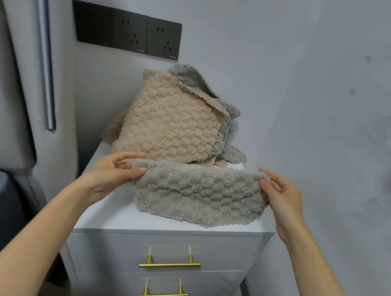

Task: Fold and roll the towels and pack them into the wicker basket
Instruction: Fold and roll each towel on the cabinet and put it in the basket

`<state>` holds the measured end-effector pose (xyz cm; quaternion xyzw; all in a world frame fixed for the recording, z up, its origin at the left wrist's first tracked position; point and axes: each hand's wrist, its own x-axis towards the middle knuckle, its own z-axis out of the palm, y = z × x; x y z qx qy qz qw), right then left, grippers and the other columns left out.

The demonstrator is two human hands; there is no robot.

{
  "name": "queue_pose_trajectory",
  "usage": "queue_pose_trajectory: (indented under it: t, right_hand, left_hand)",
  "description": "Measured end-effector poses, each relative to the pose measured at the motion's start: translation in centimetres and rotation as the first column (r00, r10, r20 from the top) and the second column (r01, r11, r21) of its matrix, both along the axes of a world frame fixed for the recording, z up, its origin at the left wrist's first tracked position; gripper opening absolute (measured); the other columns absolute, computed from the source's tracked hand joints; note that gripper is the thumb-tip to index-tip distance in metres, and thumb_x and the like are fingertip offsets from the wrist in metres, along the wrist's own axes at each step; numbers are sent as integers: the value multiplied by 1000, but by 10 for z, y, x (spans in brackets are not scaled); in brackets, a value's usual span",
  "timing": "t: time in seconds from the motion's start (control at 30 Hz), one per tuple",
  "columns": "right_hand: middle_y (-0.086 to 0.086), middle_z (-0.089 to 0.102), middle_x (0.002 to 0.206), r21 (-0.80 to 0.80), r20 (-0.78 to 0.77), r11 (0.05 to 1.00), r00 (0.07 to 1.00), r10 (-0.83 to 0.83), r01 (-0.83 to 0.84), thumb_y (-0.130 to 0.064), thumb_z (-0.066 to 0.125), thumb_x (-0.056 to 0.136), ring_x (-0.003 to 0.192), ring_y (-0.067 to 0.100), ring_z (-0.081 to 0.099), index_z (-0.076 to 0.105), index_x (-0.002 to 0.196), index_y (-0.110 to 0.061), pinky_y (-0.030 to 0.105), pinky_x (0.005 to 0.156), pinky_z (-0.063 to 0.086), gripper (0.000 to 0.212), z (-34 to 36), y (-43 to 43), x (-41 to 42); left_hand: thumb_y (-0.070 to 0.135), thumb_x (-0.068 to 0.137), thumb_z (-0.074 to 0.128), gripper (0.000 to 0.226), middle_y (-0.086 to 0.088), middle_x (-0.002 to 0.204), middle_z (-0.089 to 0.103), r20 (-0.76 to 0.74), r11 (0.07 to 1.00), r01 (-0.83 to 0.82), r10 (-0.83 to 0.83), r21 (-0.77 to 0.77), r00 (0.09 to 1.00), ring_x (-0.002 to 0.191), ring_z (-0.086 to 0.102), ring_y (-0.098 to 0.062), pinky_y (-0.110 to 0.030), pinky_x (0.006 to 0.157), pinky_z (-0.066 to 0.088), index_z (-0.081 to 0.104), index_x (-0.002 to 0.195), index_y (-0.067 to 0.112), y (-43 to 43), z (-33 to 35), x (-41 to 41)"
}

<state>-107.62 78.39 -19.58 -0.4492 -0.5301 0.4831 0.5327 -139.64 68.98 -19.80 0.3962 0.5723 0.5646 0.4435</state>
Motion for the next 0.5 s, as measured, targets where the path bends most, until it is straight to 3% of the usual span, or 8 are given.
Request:
queue_pose_trajectory:
  t: [0.07, 0.13, 0.23, 0.27, 0.37, 0.43, 0.5]
  right_hand:
    - [0, 71, 91, 42, 33, 999, 999, -19, 18, 2, 58, 91, 72, -3, 67, 67, 107, -15, 11, 61, 51, 25, 0, -1, 1]
    - [2, 73, 89, 95, 114, 993, 991, -75, 64, -3, 65, 87, 77, 2, 69, 69, 104, -19, 15, 69, 53, 24, -2, -2, 3]
    - [-2, 73, 87, 206, 223, 970, 959, -177, 131, -11, 69, 85, 83, 5, 68, 71, 95, -26, 21, 78, 53, 18, -2, -4, 5]
    - [-4, 71, 88, 245, 234, 957, 948, -216, 158, -13, 68, 86, 82, 1, 66, 70, 92, -27, 18, 77, 52, 15, -1, -3, 5]
    - [-4, 64, 97, 319, 193, 924, 941, -279, 209, -15, 63, 91, 83, -7, 59, 63, 91, -27, 7, 73, 47, 11, 5, -3, 4]
    - [-4, 62, 90, 292, 106, 940, 971, -216, 177, -14, 56, 96, 76, -5, 58, 57, 92, -24, 11, 70, 46, 11, 9, -3, 1]
    - [1, 60, 76, 259, 59, 955, 984, -167, 147, -17, 50, 99, 65, 7, 55, 51, 91, -24, 22, 65, 46, 11, 10, -5, -2]
  left_hand:
    - [-4, 77, 72, 35, -3, 75, 55, -222, 997, -39, 52, 61, 974, 72, 55, -15, -8, 61, 48, 69, 105, 17, -2, -1, 0]
    - [0, 73, 77, 34, -2, 82, 67, -454, 992, -62, 103, 106, 885, 72, 59, -12, -7, 63, 48, 72, 102, 18, -3, -4, -3]
    - [8, 79, 75, 13, -2, 80, 73, -583, 983, -67, 155, 171, 797, 64, 59, -1, -7, 60, 45, 76, 90, 15, -3, -6, 0]
    - [11, 82, 72, 5, -4, 77, 72, -579, 979, -75, 173, 189, 797, 63, 59, 0, -8, 59, 45, 75, 85, 12, -4, -4, 2]
    - [18, 90, 63, 15, 1, 88, 68, -375, 979, -58, 130, 196, 918, 76, 63, 3, -14, 65, 50, 67, 91, 3, -4, 4, 4]
    - [36, 90, 63, 39, -5, 92, 63, -235, 983, 22, 23, 184, 972, 83, 59, -14, -27, 74, 45, 56, 102, 0, -5, 8, 4]
    - [42, 91, 58, 44, -9, 88, 52, -140, 986, 36, -13, 163, 990, 70, 45, -22, -32, 61, 35, 46, 105, 1, -5, 12, 8]
